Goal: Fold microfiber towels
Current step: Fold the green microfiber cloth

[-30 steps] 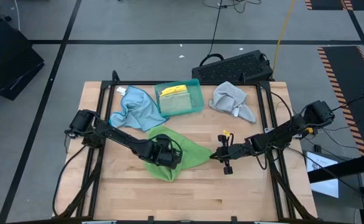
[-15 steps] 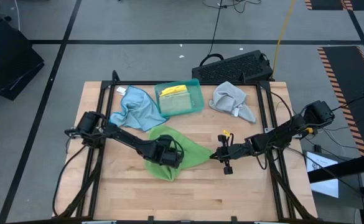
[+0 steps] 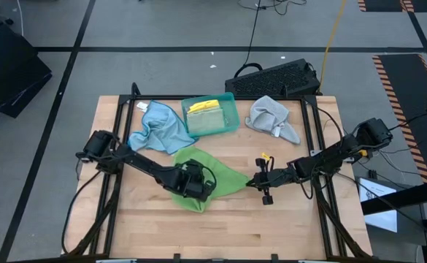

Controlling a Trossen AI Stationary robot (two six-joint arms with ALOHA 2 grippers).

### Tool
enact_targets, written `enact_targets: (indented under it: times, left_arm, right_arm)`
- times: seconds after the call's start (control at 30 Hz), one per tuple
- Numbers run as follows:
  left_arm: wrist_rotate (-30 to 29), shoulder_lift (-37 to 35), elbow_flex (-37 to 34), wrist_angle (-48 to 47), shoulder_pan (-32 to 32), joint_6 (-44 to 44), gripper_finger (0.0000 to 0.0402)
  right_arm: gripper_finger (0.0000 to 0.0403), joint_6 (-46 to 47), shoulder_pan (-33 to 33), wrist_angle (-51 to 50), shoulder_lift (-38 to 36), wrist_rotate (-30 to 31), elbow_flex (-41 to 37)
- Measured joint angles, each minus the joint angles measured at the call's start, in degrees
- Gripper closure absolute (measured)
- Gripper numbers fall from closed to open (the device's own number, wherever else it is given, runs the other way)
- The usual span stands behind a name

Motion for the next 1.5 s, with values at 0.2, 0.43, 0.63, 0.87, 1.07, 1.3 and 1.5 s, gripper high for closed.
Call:
enact_targets:
  times: [0.2,0.43,0.63,0.87,1.07,1.3,1.5]
  left_arm:
    - [-6.66,0.00,0.00,2.41,-0.97,0.54,0.0328]
    - [-8.01,0.00,0.02,7.72,-1.04,9.39,0.0318]
    - [-12.35,-2.10,0.02,11.15,-2.01,22.01,0.0392]
    - [-13.14,-10.15,0.11,15.84,-3.62,34.00,0.0397]
    - [-7.49,-11.82,0.13,25.70,-9.03,44.92,0.0398]
    - [-5.97,-6.52,0.08,27.85,-15.76,43.28,0.0399]
    - [-4.15,-1.49,0.08,28.28,-21.11,40.39,0.0398]
  right_arm:
    - [0.0399,0.00,-0.01,0.02,0.00,-0.02,0.00]
    - [0.0399,-0.04,-0.01,0.03,0.00,0.01,0.00]
    - [0.0399,-2.15,-0.06,-0.93,-1.15,0.01,-0.02]
    - [0.0399,-5.32,-1.96,-5.81,-9.57,-0.29,-0.02]
    - [0.0396,-0.38,-2.09,-8.07,-15.63,-11.86,-0.01]
    - [0.0365,9.17,2.37,-9.66,-11.99,-14.99,-0.03]
    - [0.0305,11.25,7.54,-6.66,-5.36,-19.05,-0.02]
